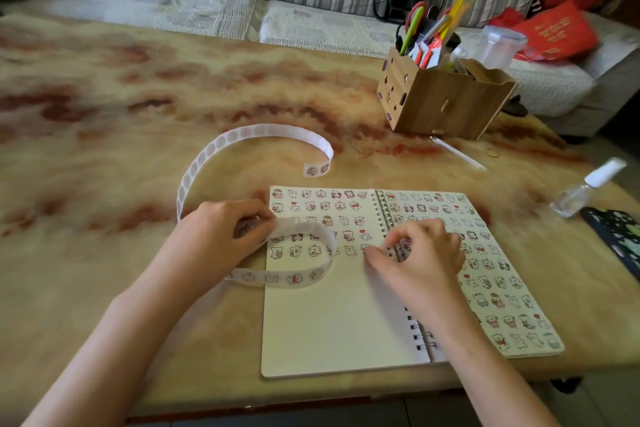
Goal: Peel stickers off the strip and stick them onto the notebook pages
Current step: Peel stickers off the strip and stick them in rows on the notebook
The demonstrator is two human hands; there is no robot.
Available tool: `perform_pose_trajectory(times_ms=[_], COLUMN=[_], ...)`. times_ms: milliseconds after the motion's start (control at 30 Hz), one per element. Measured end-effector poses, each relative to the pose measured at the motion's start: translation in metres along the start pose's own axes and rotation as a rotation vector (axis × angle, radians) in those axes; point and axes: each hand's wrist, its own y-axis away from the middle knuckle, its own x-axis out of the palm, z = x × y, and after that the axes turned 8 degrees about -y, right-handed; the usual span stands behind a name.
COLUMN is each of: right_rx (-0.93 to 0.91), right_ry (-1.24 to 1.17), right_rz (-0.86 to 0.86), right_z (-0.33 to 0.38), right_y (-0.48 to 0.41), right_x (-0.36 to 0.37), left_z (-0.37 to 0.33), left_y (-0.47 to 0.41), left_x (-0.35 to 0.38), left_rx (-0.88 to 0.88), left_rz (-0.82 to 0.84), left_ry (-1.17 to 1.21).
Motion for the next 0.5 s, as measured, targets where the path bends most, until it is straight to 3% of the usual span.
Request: perform_pose_trajectory(times_ms=[167, 333, 500], right_rx=[0.1, 0.021, 0.016], right_ry=[-0.22, -0.068, -0.151], right_rz=[0.037, -0.009, -0.012], right_z=[0.0011, 0.0015, -0.0018], right_y=[-0.0026, -0.0021, -0.0028], right_x=[-0.0092, -0.0009, -0.0027], left_z=[-0.0009, -0.0006, -0.0009], left_y=[-0.0006, 0.0004, 0.0012], left_x=[-0.0001, 0.0003, 0.0001], left_rx=[-0.004, -0.021, -0.013], left_rz=[0.009, 0.007, 0.001], left_ry=[0.003, 0.008, 0.005])
